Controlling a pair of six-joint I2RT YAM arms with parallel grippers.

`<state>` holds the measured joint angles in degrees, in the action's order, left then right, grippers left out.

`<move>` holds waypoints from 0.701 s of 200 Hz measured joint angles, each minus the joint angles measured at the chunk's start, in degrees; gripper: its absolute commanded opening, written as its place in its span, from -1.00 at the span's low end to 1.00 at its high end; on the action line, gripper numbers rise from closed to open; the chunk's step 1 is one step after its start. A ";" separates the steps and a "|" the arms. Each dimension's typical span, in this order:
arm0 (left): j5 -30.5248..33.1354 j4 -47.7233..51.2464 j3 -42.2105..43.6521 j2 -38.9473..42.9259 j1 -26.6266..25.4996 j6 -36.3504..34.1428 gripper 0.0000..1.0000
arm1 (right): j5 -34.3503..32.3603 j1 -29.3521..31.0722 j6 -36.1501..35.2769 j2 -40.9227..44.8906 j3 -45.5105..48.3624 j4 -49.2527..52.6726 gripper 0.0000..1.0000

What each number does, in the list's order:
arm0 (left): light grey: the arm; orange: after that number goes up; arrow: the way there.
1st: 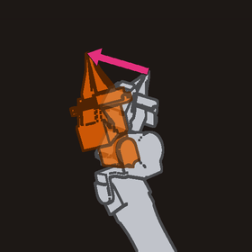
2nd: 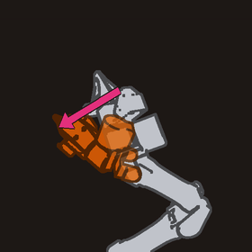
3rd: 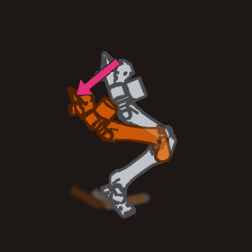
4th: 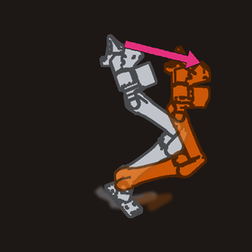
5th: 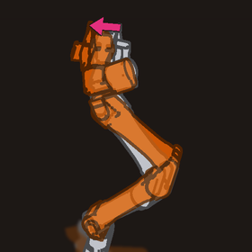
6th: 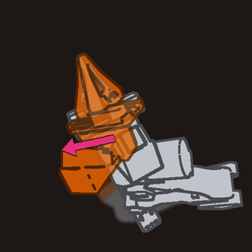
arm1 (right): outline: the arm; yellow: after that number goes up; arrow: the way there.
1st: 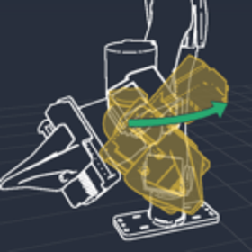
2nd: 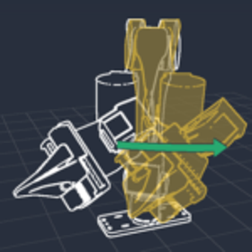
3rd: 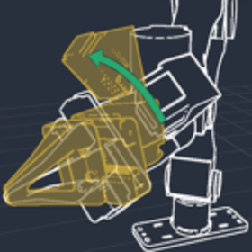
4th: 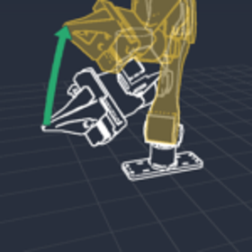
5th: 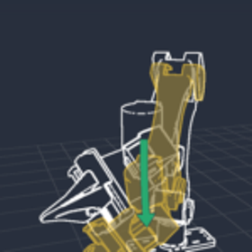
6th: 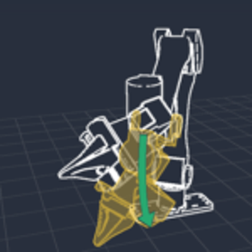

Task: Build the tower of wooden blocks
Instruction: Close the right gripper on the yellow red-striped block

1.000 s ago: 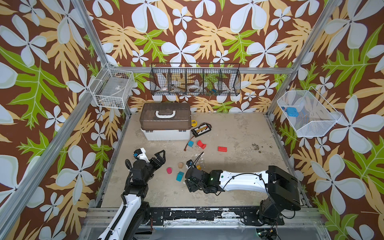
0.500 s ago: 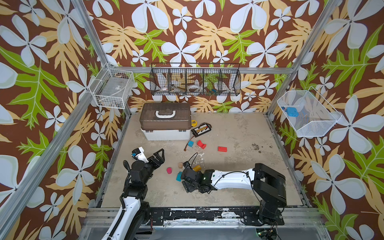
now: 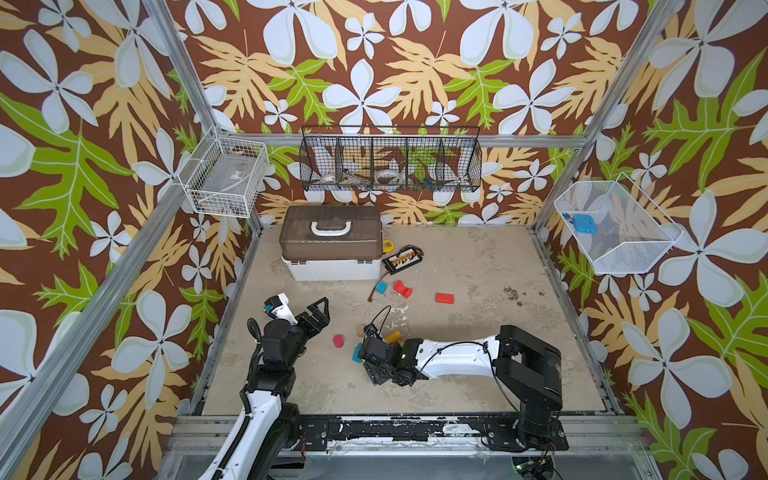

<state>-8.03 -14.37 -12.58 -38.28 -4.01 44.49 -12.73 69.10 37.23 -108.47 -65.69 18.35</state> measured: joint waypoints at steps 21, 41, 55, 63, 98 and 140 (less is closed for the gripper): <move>0.00 0.00 -0.17 -0.22 0.00 -0.02 0.99 | -0.63 0.00 -0.15 -0.94 -0.98 0.55 0.45; 0.02 0.00 -0.11 -0.37 0.00 0.00 0.99 | -1.01 0.00 -0.22 -2.12 -2.03 0.70 0.42; -0.04 0.00 -0.11 -0.74 0.00 0.00 0.99 | -1.16 0.00 -0.24 -2.71 -2.71 0.59 0.38; -0.15 0.02 -0.13 -0.85 0.00 0.00 0.99 | -1.18 0.00 -0.33 -2.95 -2.99 0.52 0.35; -0.17 0.02 -0.52 -0.50 0.02 -0.02 0.99 | -1.20 0.00 -0.63 -3.41 -3.54 0.28 0.14; -0.28 0.02 -0.33 -0.44 0.04 0.00 0.99 | -1.16 0.02 -1.31 -2.08 -2.54 0.92 0.11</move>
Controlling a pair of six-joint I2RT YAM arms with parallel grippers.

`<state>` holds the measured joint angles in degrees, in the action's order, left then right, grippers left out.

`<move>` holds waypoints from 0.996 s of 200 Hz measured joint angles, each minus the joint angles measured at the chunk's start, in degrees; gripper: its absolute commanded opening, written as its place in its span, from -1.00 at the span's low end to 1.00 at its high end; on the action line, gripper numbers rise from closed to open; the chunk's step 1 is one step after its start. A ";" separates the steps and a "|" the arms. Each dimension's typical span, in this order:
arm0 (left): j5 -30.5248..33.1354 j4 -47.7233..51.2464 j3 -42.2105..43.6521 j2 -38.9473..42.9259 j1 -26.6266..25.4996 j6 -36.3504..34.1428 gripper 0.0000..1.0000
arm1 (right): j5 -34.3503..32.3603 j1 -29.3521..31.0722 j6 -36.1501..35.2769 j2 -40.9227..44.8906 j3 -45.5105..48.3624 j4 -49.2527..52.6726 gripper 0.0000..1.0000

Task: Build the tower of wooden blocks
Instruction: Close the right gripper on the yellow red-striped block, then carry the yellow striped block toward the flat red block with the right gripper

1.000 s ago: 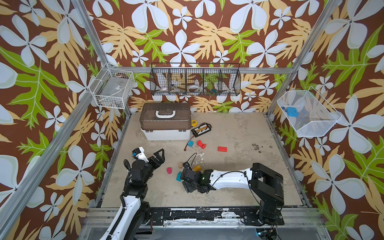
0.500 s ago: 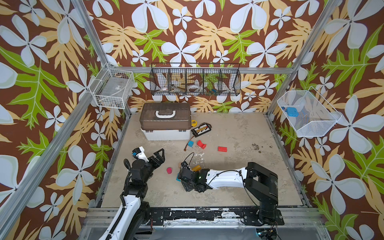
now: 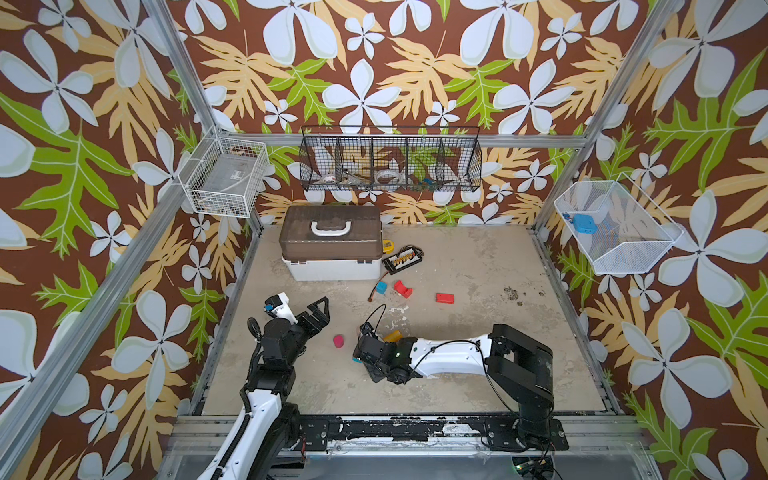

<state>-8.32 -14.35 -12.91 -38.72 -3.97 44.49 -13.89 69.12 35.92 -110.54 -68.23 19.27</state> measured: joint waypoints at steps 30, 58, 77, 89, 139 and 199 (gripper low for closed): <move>0.11 0.00 0.00 0.13 0.00 -0.02 0.99 | -0.33 0.02 -0.17 2.80 0.70 0.46 0.05; 0.02 -0.04 0.11 -0.57 0.00 0.00 0.99 | -2.27 0.04 -0.42 8.76 2.67 0.70 0.03; 0.02 0.00 -0.09 -0.87 0.00 -0.02 0.99 | -4.72 -0.33 -0.90 13.81 4.85 0.79 0.01; 0.09 -0.04 -0.11 -0.85 0.00 -0.04 0.99 | -5.46 -2.21 -1.55 16.98 6.88 0.33 -0.02; 0.07 0.04 -0.52 -1.36 0.00 -0.22 0.99 | -7.13 -13.40 -0.76 23.89 13.73 0.02 -0.02; 0.02 0.04 -0.63 -2.05 0.00 -0.63 0.99 | -5.55 -25.42 -0.85 21.64 15.39 -0.83 -0.01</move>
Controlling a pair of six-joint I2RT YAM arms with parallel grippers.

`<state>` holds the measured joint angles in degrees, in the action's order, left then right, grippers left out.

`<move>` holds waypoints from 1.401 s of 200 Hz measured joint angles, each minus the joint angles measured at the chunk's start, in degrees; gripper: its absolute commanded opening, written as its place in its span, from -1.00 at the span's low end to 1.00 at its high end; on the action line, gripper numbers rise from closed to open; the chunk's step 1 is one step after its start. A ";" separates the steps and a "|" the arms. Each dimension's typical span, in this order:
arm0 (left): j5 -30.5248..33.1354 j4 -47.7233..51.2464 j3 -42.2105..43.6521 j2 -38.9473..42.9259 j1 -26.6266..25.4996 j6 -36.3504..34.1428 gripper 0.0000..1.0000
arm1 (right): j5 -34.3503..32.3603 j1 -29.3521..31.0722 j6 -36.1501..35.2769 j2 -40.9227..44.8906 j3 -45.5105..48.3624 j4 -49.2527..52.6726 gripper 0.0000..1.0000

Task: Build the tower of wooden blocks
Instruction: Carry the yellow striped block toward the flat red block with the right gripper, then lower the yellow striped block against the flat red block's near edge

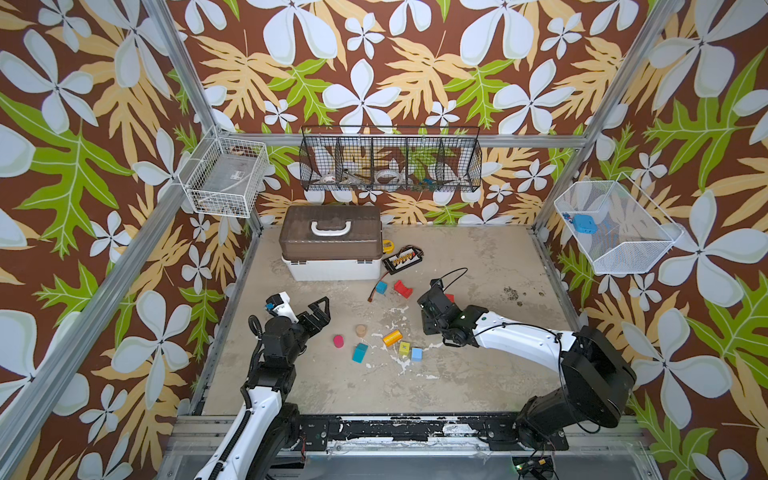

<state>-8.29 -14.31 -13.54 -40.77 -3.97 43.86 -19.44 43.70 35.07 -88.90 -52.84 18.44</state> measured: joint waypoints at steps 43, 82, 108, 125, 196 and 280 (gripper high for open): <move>-0.17 0.00 0.00 -1.18 0.00 0.00 0.99 | 2.82 -4.02 -0.85 -4.11 -0.66 -0.76 0.01; -1.01 0.28 -0.33 -1.79 0.00 0.02 0.99 | 4.55 -6.23 -1.01 -7.17 -1.40 -0.83 0.02; -1.07 0.37 -0.33 -1.64 0.00 0.04 0.99 | 5.57 -7.93 -1.03 -8.33 -1.55 -1.22 0.03; -1.33 0.37 -0.33 -1.64 0.02 0.26 0.99 | 6.14 -8.96 -1.03 -8.63 -1.49 -1.25 0.04; -1.66 0.72 -0.70 -1.42 0.02 0.26 0.99 | 8.41 -11.41 -1.05 -11.21 -1.66 -2.93 0.06; -1.66 1.51 -0.96 -0.46 0.00 0.26 0.99 | 8.50 -13.38 -1.25 -12.26 -2.14 -5.11 0.09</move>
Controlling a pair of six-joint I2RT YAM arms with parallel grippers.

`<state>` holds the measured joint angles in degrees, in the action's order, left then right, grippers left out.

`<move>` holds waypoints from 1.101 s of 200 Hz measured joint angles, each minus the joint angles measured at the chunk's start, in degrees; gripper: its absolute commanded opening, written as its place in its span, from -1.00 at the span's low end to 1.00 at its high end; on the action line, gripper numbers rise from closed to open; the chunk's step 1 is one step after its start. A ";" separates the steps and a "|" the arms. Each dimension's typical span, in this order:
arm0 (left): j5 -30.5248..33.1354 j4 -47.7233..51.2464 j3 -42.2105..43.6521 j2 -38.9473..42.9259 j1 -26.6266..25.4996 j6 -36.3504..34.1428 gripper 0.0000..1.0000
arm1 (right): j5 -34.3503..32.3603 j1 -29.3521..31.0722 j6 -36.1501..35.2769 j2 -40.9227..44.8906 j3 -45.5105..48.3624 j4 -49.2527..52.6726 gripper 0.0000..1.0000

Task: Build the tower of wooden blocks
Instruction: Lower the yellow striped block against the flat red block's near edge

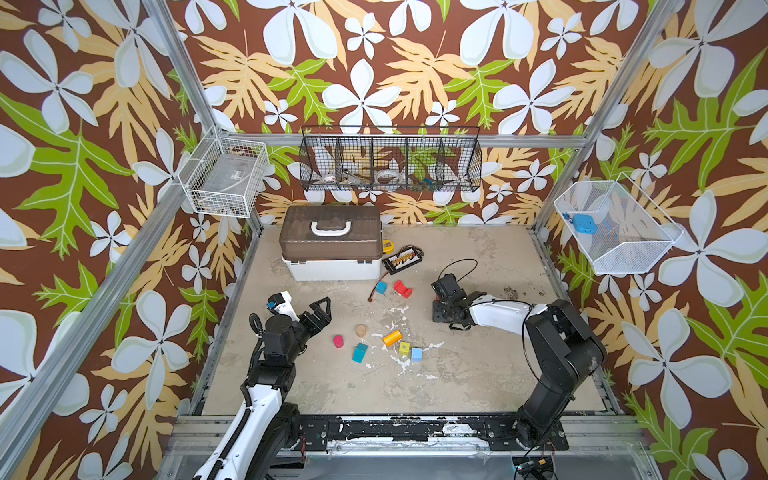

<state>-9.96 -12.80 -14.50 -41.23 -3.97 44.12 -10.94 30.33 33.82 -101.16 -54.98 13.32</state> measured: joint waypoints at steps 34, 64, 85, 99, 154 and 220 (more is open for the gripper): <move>0.00 0.37 0.00 0.31 0.00 0.00 0.99 | 0.31 -0.66 0.00 -0.09 0.00 -0.46 0.10; 0.00 0.52 0.00 0.39 0.00 0.00 0.99 | 0.20 -0.85 -0.28 -0.42 -0.22 -0.66 0.11; 0.00 0.55 0.00 0.39 0.00 0.00 0.99 | -0.04 -0.92 -0.46 -0.85 -0.57 -0.85 0.11; 0.00 0.55 0.00 0.39 0.00 0.00 0.99 | -0.20 -0.94 -0.70 -1.16 -0.85 -0.87 0.12; -0.02 0.59 -0.02 0.39 0.00 0.39 0.99 | -0.70 -1.03 -0.85 -2.01 -1.55 -1.46 0.14; -0.61 0.90 -0.07 0.39 0.00 0.39 0.99 | -1.11 -1.07 -0.85 -2.56 -2.03 -1.68 0.16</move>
<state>-10.57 -11.90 -14.57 -40.84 -3.97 44.51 -12.05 29.26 32.97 -103.72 -57.01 11.64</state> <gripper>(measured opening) 0.996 0.579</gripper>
